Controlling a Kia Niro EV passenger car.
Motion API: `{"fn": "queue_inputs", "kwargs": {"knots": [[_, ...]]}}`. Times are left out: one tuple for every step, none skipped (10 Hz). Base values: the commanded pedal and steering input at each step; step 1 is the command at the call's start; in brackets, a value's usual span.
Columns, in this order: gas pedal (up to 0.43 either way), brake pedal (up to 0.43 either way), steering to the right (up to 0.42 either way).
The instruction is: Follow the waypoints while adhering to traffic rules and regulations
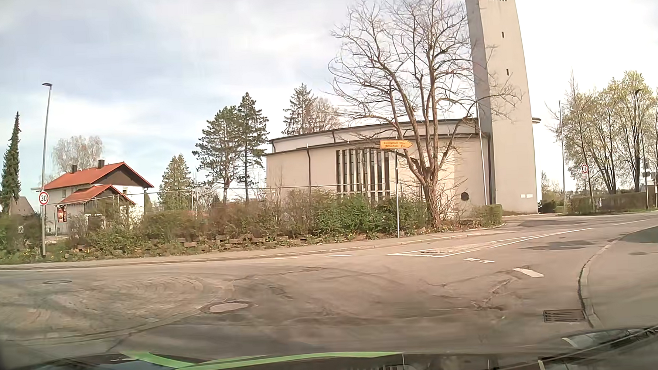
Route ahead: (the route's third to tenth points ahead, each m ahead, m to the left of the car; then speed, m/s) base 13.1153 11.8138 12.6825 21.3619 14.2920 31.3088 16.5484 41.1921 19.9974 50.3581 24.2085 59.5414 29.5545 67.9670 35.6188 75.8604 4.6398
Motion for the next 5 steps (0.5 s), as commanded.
{"fn": "queue_inputs", "kwargs": {"knots": [[0.039,0.000,0.020],[0.039,0.000,0.000],[0.028,0.000,-0.023],[0.020,0.000,-0.048],[0.008,0.000,-0.070]]}}
